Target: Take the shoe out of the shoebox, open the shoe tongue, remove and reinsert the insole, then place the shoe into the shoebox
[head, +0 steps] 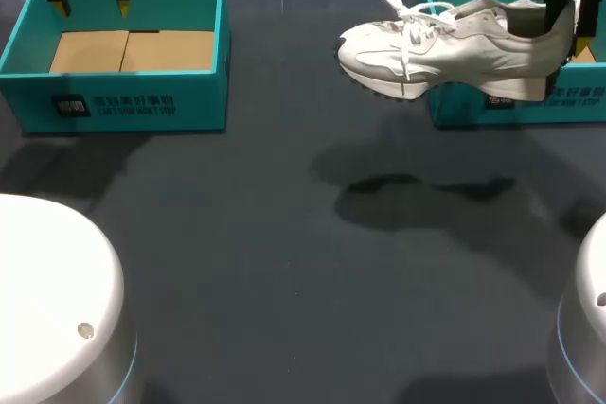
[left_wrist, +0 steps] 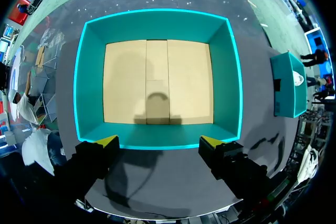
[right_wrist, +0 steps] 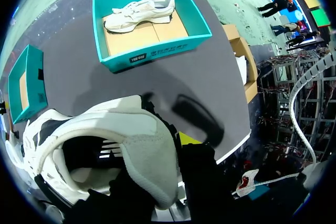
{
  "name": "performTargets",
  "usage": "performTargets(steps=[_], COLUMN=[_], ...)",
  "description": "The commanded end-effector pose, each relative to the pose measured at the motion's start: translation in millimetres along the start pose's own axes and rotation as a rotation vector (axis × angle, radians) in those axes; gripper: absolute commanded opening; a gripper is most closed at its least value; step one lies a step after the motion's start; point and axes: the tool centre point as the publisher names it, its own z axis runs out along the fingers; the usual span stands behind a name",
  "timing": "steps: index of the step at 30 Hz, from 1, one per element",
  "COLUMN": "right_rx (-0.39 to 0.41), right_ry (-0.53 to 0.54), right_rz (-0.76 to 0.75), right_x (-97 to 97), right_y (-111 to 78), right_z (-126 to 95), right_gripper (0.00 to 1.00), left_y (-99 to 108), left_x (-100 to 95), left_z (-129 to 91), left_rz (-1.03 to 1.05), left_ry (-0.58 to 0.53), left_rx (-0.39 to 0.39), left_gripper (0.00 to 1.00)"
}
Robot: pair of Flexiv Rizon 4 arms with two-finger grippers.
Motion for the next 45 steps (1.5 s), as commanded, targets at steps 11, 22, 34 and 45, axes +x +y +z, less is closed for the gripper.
performTargets(steps=[11,22,34,45], right_rx=[0.028,0.028,0.016,-0.041], right_ry=[0.007,0.007,-0.017,-0.012], right_rz=[0.016,0.016,0.021,0.071], right_x=[-3.7,-3.7,1.7,7.5], right_y=[-38.1,-38.1,-60.5,-112.9], right_z=[2.8,2.8,2.7,6.2], right_gripper=[0.00,0.00,0.00,0.00], left_y=[-0.1,-0.1,-0.1,-0.1], left_x=[0.1,0.1,0.1,0.1], left_z=[-0.1,-0.1,-0.1,-0.1], left_rz=[0.000,0.000,0.000,0.000], left_ry=[-0.001,-0.001,-0.001,-0.001], left_rx=[-0.001,-0.001,-0.001,-0.001], left_gripper=[1.00,1.00,1.00,1.00])
